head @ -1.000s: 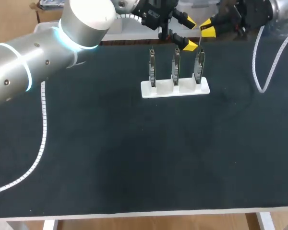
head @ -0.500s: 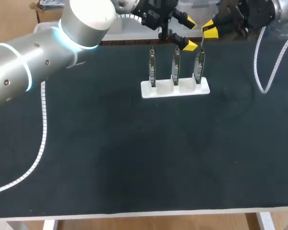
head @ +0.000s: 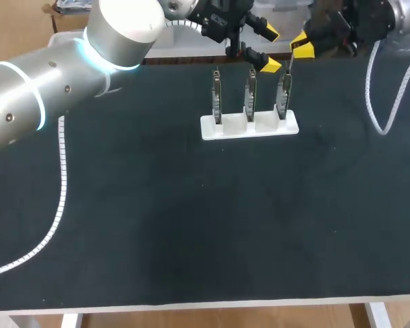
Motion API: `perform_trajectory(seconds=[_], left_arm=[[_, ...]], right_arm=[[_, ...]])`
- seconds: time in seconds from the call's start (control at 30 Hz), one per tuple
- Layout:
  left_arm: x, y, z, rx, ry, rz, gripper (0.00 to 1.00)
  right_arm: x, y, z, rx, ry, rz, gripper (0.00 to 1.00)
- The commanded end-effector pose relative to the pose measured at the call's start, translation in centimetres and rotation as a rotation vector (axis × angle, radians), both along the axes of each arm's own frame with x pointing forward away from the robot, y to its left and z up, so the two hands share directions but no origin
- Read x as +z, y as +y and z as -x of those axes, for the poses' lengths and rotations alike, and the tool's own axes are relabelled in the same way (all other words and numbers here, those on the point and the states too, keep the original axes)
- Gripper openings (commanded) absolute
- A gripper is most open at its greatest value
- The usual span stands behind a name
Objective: Pick up the optical module with the left hand, and insert it into the network port with the right hand.
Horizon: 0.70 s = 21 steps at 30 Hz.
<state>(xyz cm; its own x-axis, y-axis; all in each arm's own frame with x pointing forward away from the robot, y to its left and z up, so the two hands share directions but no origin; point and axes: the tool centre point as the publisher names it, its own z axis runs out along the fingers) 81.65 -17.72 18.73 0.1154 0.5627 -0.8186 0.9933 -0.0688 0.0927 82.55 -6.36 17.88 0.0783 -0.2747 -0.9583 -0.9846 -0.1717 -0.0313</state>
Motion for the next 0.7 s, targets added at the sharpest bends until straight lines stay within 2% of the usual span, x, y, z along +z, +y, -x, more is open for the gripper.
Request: perform_trajectory(seconds=[0.03,0.7], left_arm=[[0.0,-0.1,-0.2,-0.005,0.001,-0.003,1.0],[0.0,-0.1,-0.2,-0.005,0.001,-0.003,1.0]], right_arm=[[-0.4,0.1,-0.8,0.179,0.057,0.015,0.0],[-1.5,0.8,-2.1,0.189,0.082,0.032,0.0]])
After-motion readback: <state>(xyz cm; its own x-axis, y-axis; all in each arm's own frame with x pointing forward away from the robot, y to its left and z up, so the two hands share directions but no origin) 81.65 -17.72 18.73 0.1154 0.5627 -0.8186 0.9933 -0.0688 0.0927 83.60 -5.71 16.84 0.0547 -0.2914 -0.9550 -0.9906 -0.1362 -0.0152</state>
